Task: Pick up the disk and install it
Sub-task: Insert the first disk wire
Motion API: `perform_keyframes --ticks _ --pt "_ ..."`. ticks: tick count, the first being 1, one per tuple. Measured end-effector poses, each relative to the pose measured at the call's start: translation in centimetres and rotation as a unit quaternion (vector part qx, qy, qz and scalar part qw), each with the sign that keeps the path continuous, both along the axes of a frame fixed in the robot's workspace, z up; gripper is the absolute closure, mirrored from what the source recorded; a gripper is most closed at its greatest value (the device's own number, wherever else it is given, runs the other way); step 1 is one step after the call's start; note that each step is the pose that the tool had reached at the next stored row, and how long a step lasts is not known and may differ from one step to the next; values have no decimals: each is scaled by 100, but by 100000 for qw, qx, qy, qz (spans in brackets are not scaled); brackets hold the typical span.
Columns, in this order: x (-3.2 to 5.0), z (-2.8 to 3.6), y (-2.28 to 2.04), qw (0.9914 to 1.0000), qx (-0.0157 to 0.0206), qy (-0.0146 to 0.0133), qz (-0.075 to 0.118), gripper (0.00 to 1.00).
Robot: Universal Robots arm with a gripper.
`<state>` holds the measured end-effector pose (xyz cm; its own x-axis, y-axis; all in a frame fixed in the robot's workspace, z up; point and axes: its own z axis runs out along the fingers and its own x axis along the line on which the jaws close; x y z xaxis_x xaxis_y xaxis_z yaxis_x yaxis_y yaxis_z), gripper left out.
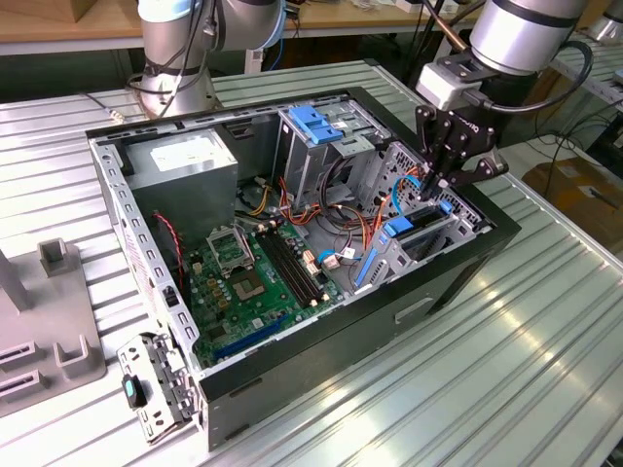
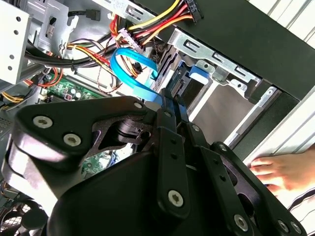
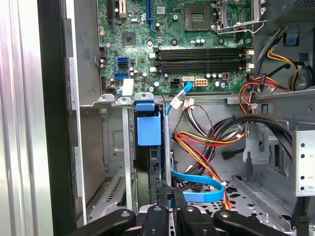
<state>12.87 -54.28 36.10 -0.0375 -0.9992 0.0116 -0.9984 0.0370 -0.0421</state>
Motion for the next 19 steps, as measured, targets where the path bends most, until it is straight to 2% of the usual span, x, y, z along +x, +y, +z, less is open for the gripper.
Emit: perform_keyframes --ticks 8,19 --pt "0 0 -36 100000 -3 3 0 84" --pt "0 0 -52 100000 -1 0 1 84"
